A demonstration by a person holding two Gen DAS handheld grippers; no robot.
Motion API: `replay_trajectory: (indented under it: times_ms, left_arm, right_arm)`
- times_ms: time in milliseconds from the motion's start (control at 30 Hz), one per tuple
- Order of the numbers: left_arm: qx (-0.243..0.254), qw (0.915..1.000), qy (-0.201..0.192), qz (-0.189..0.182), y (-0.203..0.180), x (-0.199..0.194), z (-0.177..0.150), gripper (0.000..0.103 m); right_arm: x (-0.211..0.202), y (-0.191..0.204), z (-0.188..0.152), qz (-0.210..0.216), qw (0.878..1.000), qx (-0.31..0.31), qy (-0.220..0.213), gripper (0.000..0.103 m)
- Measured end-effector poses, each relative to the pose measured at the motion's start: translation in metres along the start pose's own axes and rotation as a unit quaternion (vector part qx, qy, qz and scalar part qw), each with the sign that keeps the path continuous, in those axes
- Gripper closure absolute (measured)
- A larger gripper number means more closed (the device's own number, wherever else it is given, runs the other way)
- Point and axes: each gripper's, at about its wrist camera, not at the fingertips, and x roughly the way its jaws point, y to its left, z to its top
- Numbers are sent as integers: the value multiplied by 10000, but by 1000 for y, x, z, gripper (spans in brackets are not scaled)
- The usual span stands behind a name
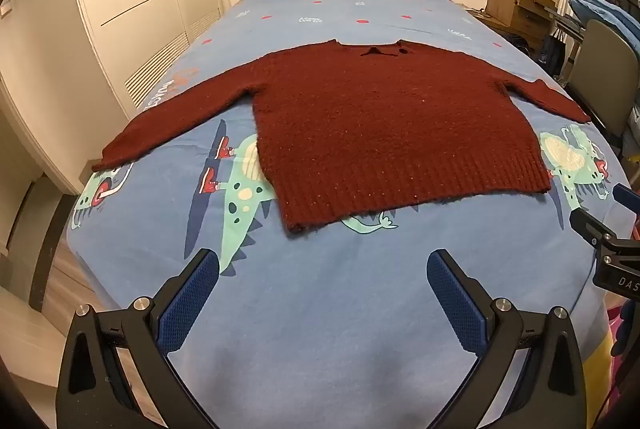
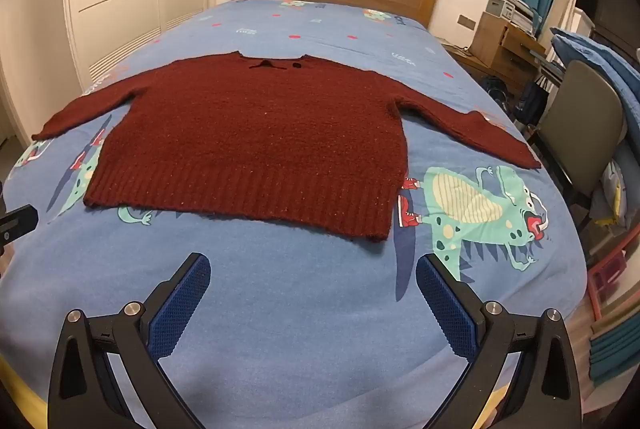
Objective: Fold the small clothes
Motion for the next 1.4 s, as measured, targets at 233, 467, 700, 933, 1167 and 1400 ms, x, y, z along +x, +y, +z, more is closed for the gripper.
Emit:
replay_trajectory:
  times_ms: [233,467,700,933,1167,1400]
  left_arm:
    - [37,10000,10,30,-2,-2,0,1]
    - [41,10000,32,9,-2,2,-2,1]
    - [21,10000,44,-40,-3,0,-2,1]
    - [0,10000,64,-53,-2,2,-2,1]
    - [-23,10000,71,-62,-1,2,-2,1]
    - [-32,9999,84,-58,0,2,-1,1]
  right_arm:
    - [-1,0,-1,10,10000,-1,-10,0]
    - [0,-2,-2,-1,10000,24,-12,0]
    - [-2,-1,-1,-1,10000,32,-9,0]
    - [-2,-1,-3,5,10000,41,-12,0]
    - [1,-2,-3,-3,10000,46,-7,0]
    - [0,-2,-4,0,10000,52,1,0]
